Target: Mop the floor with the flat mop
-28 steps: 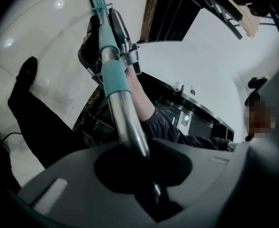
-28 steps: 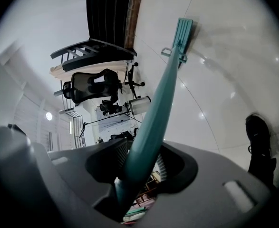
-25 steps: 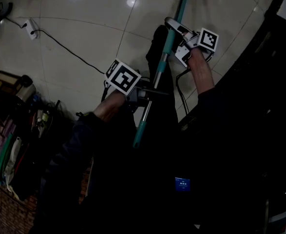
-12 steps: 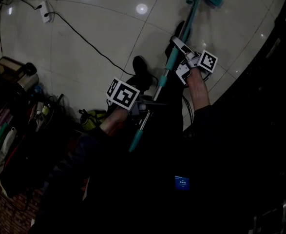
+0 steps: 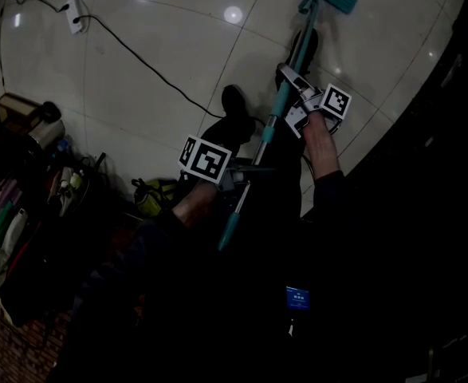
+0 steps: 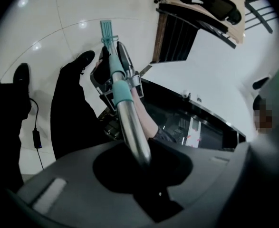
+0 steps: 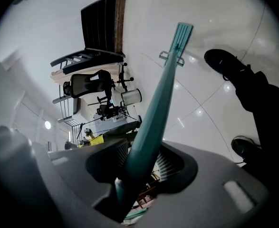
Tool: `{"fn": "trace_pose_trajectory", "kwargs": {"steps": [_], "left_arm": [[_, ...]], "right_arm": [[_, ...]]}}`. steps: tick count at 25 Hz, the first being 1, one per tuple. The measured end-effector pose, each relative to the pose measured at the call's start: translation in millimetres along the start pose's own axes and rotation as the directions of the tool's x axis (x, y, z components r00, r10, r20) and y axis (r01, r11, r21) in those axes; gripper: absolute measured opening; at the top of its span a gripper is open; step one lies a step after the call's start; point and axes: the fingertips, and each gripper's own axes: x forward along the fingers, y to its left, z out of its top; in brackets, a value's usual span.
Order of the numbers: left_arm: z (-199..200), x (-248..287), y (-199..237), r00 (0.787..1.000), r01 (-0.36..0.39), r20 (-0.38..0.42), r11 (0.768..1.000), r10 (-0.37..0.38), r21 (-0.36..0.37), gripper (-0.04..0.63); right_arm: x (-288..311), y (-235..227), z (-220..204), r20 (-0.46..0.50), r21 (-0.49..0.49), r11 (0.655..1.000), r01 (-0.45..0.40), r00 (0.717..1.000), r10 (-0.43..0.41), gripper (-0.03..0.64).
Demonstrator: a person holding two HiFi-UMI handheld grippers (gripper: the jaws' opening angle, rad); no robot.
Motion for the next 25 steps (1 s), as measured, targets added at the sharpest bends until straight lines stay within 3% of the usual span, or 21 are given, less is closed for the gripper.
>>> {"fn": "trace_pose_trajectory", "kwargs": {"steps": [9, 13, 17, 22, 25], "left_arm": [[46.8, 36.6, -34.3, 0.999, 0.031, -0.024, 1.0, -0.031, -0.001, 0.087], [91.6, 64.2, -56.9, 0.999, 0.029, -0.024, 1.0, -0.029, -0.002, 0.084], [164.5, 100.7, -92.4, 0.999, 0.021, -0.025, 1.0, -0.021, 0.009, 0.086], [175.6, 109.9, -103.7, 0.998, 0.015, -0.062, 0.999, -0.012, 0.044, 0.087], [226.8, 134.1, -124.7, 0.999, 0.012, -0.048, 0.998, -0.009, 0.062, 0.086]], "right_arm": [[5.5, 33.1, 63.5, -0.03, -0.062, 0.998, 0.028, 0.999, -0.03, 0.184], [11.3, 52.8, 117.7, -0.028, -0.061, 0.998, 0.032, 0.999, -0.034, 0.183], [27.8, 83.1, 198.2, -0.033, -0.05, 0.999, 0.012, 0.999, -0.014, 0.183], [26.9, 97.2, 218.1, -0.012, -0.07, 0.998, 0.0, 1.0, -0.001, 0.183], [37.7, 120.6, 275.5, -0.003, -0.071, 0.997, -0.017, 1.0, 0.017, 0.183]]}}
